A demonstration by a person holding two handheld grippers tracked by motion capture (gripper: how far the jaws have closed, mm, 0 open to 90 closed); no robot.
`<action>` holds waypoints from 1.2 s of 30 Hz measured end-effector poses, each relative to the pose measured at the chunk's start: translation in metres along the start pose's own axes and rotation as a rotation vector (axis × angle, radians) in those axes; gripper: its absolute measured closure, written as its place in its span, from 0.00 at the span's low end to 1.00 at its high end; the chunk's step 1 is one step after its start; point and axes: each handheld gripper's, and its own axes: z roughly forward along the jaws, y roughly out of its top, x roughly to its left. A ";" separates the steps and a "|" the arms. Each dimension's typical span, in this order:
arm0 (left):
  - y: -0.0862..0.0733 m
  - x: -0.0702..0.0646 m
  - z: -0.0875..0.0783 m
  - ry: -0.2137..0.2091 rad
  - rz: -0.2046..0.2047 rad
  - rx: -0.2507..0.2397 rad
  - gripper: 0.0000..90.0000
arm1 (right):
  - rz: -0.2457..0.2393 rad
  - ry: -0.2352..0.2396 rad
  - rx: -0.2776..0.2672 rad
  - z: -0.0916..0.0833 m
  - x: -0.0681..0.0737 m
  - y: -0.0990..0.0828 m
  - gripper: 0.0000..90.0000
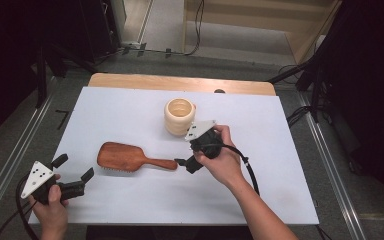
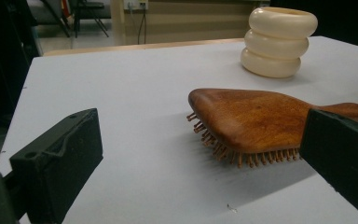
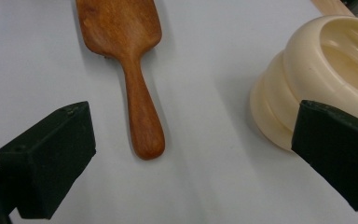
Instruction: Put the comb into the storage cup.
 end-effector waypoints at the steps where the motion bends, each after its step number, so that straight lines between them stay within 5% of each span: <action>1: 0.000 0.000 0.000 0.000 0.000 0.000 0.00 | -0.006 0.004 0.003 0.002 0.000 0.002 0.00; 23: 0.000 0.002 0.000 -0.011 -0.016 -0.007 0.00 | -0.088 0.081 0.099 0.053 0.016 0.038 0.00; 36: 0.000 0.003 -0.001 -0.019 -0.023 -0.010 0.00 | -0.082 0.123 0.200 0.087 0.028 0.042 0.00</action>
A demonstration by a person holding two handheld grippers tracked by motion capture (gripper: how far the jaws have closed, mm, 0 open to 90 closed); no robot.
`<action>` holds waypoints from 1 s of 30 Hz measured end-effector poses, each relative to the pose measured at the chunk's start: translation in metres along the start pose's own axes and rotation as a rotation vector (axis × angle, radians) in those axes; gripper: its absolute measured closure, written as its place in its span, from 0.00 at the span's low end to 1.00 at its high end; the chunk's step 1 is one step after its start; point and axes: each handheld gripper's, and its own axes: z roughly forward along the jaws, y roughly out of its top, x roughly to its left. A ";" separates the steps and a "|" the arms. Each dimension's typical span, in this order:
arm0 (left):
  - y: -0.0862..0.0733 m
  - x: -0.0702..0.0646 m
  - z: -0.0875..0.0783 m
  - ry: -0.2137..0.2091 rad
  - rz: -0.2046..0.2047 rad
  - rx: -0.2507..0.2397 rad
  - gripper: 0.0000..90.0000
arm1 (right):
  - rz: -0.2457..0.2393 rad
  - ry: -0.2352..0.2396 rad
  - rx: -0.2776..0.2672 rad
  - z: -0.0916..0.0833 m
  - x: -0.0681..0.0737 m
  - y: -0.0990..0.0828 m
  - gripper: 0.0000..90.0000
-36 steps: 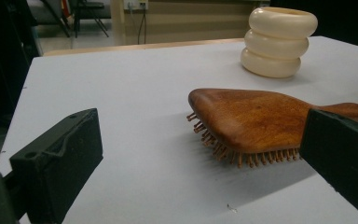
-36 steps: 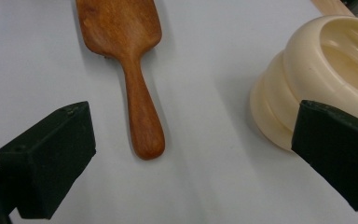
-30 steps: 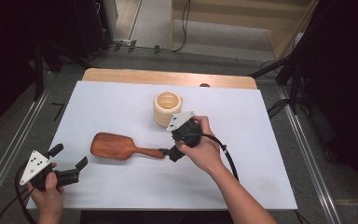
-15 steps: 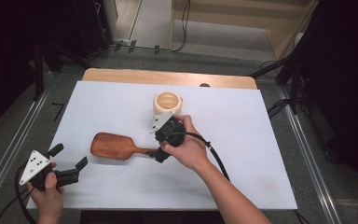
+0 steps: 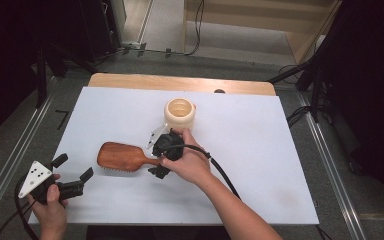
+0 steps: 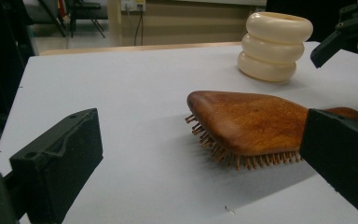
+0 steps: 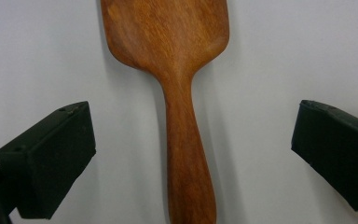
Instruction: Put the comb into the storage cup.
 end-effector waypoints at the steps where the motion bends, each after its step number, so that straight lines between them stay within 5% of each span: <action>1: 0.000 0.000 0.000 -0.001 0.000 0.000 0.00 | 0.000 0.000 0.000 0.000 0.000 0.000 0.00; 16: 0.000 0.000 0.001 -0.008 0.002 0.003 0.00 | -0.004 0.028 0.073 0.022 0.003 0.009 0.00; 18: 0.001 0.000 0.001 -0.007 0.001 0.002 0.00 | -0.006 0.012 0.078 0.024 0.004 0.009 0.16; 30: 0.001 0.001 0.002 -0.010 -0.002 0.001 0.00 | 0.007 0.003 0.105 0.036 0.007 0.014 0.31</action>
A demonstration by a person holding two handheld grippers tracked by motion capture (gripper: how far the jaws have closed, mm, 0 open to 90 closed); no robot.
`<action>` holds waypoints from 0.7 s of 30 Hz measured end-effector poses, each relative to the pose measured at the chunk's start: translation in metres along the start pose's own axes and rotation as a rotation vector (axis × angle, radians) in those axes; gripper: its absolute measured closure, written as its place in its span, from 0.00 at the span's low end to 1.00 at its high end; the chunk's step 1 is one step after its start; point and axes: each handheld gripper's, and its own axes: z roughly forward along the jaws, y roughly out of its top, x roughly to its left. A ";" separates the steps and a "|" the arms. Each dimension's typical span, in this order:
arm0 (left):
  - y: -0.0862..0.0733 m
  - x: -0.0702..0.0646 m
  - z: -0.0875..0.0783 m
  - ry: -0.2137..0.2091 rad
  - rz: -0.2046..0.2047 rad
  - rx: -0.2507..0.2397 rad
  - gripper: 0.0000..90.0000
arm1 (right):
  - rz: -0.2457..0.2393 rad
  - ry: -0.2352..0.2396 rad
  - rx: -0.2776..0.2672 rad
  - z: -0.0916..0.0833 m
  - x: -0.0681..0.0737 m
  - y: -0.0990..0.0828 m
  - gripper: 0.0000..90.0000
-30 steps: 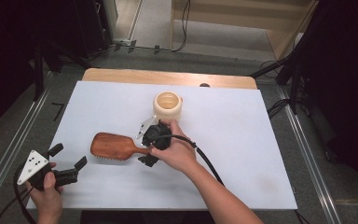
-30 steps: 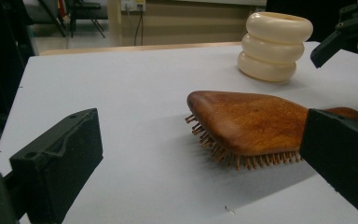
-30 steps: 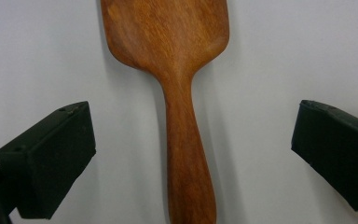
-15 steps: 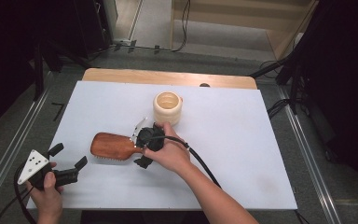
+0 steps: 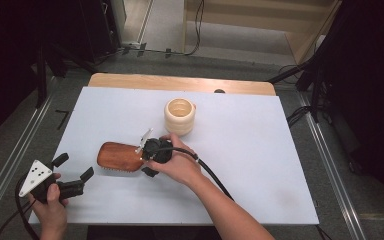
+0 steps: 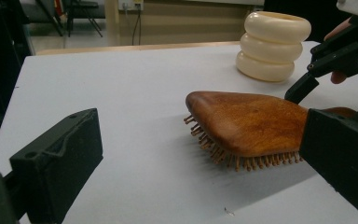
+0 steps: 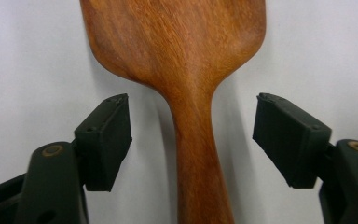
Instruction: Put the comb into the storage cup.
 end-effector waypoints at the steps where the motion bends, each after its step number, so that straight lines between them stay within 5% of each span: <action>1: 0.000 0.000 0.000 0.001 0.000 0.000 0.00 | -0.003 0.010 -0.003 0.002 0.000 0.001 0.33; 4: 0.000 0.000 0.000 0.001 0.000 0.000 0.00 | -0.008 0.014 0.012 0.005 0.001 0.003 0.36; 6: 0.000 0.000 0.000 -0.001 -0.001 -0.001 0.00 | -0.006 0.038 -0.007 0.007 0.000 0.003 0.49; 16: 0.000 0.000 0.000 0.001 -0.001 0.001 0.00 | -0.004 0.079 -0.027 0.009 -0.005 0.002 0.74; 21: 0.000 0.000 0.000 0.001 -0.002 0.001 0.00 | -0.018 0.087 -0.039 0.008 -0.006 0.000 0.77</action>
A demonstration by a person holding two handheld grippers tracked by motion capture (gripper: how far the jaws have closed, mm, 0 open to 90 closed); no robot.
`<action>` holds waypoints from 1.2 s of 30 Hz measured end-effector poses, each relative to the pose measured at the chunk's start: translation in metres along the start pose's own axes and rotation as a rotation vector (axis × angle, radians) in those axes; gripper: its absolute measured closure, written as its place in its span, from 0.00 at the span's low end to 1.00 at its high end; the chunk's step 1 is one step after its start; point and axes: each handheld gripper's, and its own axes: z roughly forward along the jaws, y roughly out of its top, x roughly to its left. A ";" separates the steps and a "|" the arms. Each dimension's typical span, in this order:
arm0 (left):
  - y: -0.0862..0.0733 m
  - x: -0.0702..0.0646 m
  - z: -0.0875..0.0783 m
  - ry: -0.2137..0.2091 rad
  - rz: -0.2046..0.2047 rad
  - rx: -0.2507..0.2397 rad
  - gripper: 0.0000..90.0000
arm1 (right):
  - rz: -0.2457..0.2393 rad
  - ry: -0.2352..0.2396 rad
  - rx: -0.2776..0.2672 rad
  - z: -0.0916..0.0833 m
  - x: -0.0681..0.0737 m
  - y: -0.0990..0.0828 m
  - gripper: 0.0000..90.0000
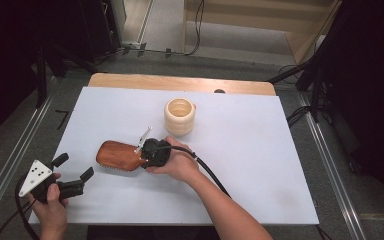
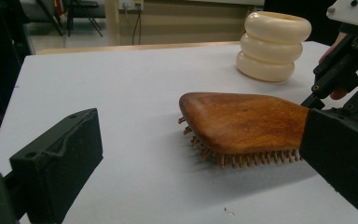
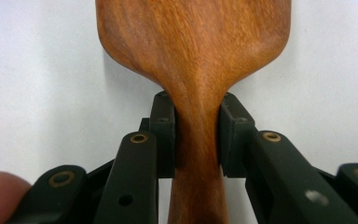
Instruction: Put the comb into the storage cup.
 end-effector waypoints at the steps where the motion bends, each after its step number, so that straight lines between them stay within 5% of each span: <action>1: 0.000 0.000 0.000 0.000 0.000 0.000 0.00 | 0.003 0.000 0.000 0.000 0.000 -0.001 0.77; 11: 0.000 0.000 0.000 0.001 -0.004 -0.005 0.00 | 0.012 -0.004 -0.066 -0.004 0.003 -0.012 0.78; 18: 0.000 0.001 -0.002 -0.003 -0.016 -0.014 0.00 | 0.001 -0.031 -0.165 -0.015 0.008 -0.016 0.78; 36: 0.004 -0.005 -0.001 0.023 0.037 0.015 0.00 | 0.067 -0.070 -0.303 -0.039 0.013 -0.038 0.78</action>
